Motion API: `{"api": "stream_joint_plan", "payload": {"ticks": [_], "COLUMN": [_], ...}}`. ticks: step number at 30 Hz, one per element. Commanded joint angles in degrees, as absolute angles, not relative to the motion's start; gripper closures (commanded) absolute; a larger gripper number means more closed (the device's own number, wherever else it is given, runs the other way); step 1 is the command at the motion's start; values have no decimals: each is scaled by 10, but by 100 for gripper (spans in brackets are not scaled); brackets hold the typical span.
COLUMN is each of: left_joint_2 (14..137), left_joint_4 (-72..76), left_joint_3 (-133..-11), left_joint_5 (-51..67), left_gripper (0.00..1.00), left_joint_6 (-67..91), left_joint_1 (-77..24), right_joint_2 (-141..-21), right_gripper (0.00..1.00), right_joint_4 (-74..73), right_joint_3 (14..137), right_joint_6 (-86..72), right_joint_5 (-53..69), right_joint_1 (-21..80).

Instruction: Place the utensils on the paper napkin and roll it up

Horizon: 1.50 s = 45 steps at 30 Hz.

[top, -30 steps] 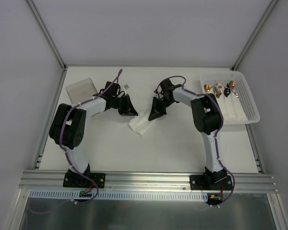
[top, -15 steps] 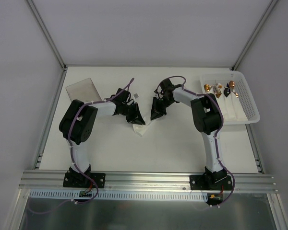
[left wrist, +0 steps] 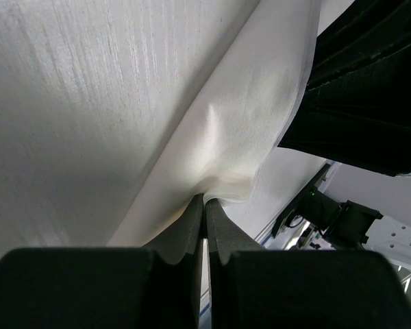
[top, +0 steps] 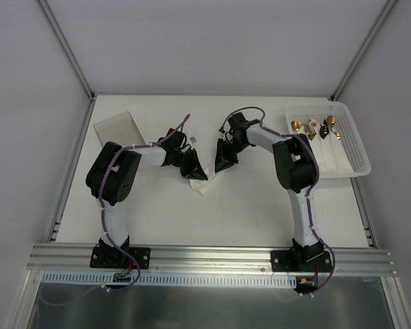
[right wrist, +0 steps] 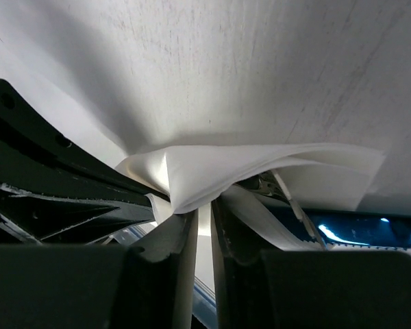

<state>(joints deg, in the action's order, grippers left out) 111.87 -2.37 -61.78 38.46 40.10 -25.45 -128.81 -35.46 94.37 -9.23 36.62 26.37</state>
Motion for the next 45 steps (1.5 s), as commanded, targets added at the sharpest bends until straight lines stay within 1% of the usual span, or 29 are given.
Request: {"api": "stream_joint_plan", "payload": {"ticks": [1,6,13,16,22,27,32,39,45], "left_joint_2": [1145,1150,1150,1152,1135,1081,1055,1043,1063], "left_joint_4": [-86,-90,-97,-98,-97,-102,-105,-106,-105], "left_joint_3": [-608,-614,-617,-620,-630,-643,-640,-659,-670], "left_joint_5": [337,337,334,335,345,366,385,396,398], "left_gripper": [100,100,100,100,100,100,100,100,100], "left_joint_6": [395,390,388,388,383,384,393,405,418], "left_joint_1": [-256,-257,-255,-256,-255,-261,-265,-286,-310], "right_joint_2": [-1242,-1240,-1249,-1264,-1275,-1276,-1270,-1259,-1246], "right_gripper": [83,83,83,84,86,87,89,92,97], "right_joint_4": [-390,-388,-359,-359,-352,-352,-352,-352,-351], "right_joint_3": [943,938,929,924,913,905,889,873,856], "right_joint_6": [-34,-32,-52,-60,-70,-84,-97,-114,-141], "right_joint_5": [320,330,373,379,366,348,337,320,297], "right_joint_1": [251,242,238,238,238,236,236,235,232]}}
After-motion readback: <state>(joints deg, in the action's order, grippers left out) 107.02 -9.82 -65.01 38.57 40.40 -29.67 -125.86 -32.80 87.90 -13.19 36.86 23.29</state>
